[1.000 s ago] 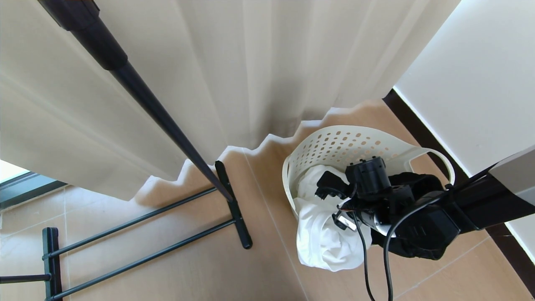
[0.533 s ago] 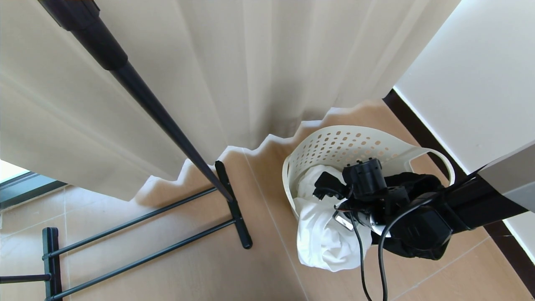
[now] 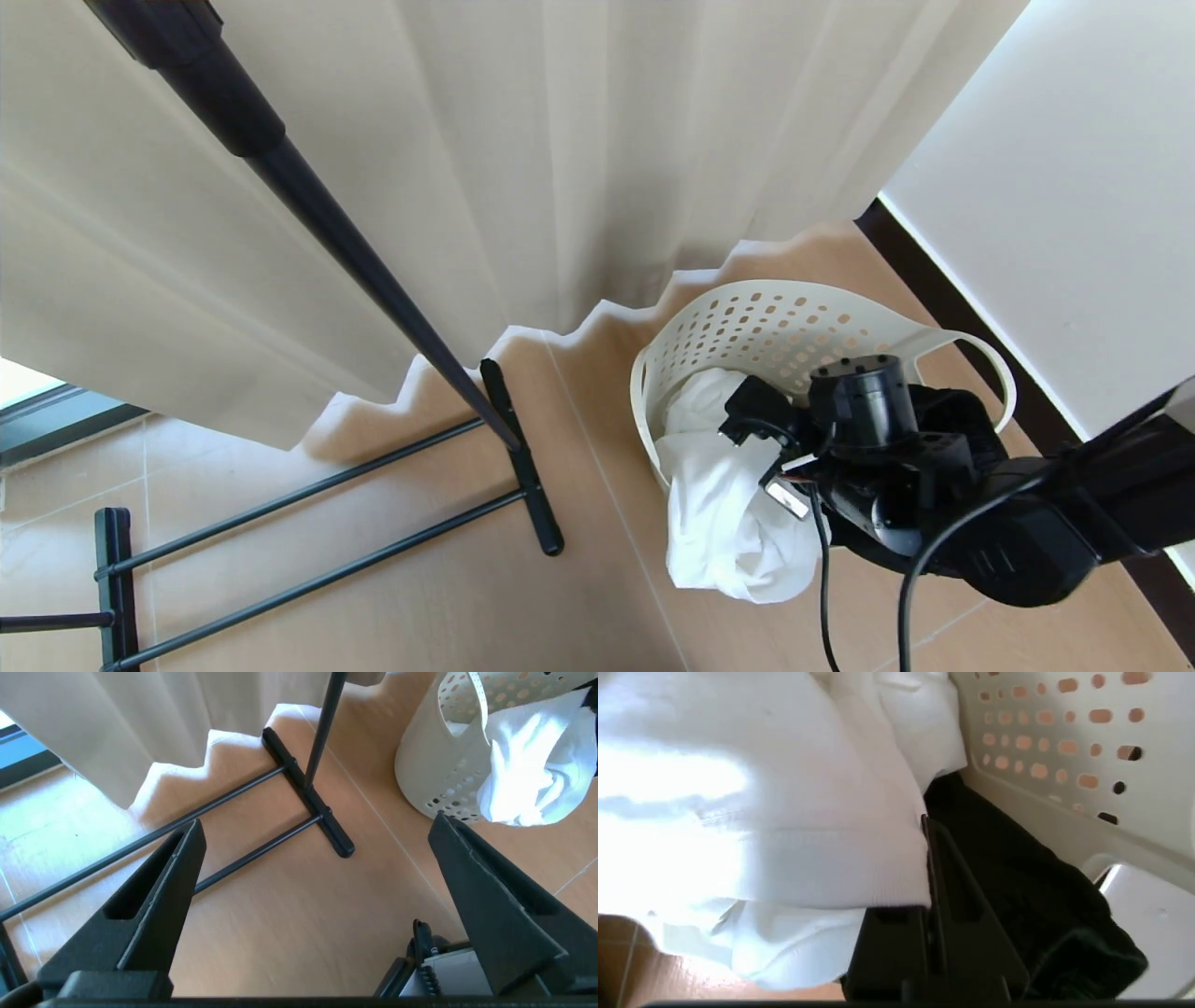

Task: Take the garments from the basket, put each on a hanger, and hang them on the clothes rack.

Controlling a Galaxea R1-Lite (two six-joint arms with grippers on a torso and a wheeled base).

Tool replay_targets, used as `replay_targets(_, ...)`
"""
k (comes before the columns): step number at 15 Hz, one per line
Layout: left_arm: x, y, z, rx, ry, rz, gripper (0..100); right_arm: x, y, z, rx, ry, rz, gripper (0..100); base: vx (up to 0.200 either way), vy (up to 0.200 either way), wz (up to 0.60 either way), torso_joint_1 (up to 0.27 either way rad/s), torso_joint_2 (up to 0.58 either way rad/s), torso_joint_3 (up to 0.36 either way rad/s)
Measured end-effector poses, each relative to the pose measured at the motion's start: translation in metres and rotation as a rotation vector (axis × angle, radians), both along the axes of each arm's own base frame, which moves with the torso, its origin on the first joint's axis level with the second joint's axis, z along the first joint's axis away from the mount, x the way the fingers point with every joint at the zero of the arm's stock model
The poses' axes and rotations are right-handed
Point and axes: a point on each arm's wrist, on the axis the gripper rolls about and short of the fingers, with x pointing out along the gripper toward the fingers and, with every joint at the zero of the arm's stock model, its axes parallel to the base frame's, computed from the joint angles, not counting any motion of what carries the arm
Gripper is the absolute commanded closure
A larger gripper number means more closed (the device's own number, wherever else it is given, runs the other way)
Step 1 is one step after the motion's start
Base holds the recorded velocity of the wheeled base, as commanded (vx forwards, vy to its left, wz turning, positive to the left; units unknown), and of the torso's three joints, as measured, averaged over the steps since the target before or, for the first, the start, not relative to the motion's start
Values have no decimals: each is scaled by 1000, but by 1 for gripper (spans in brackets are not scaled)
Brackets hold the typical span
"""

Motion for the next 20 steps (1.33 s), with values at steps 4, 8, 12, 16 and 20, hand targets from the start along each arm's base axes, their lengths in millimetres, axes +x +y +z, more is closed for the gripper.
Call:
replay_targets(4, 0, 0, 0, -11, 2, 8, 0, -68, -1, 45, 149, -134, 101, 100, 0, 0, 0, 0, 0, 0)
replay_targets(8, 0, 0, 0, -13, 3, 8, 0, -137, -16, 83, 335, -247, 232, 100, 0, 0, 0, 0, 0, 0)
replay_targets(12, 0, 0, 0, 0, 2, 4, 0, -151, -20, 83, 361, -250, 264, 100, 0, 0, 0, 0, 0, 0)
replay_targets(16, 0, 0, 0, 0, 2, 4, 0, -155, -23, 79, 356, -242, 265, 100, 0, 0, 0, 0, 0, 0)
replay_targets(20, 0, 0, 0, 0, 2, 3, 0, -154, -26, 79, 358, -248, 255, 100, 0, 0, 0, 0, 0, 0)
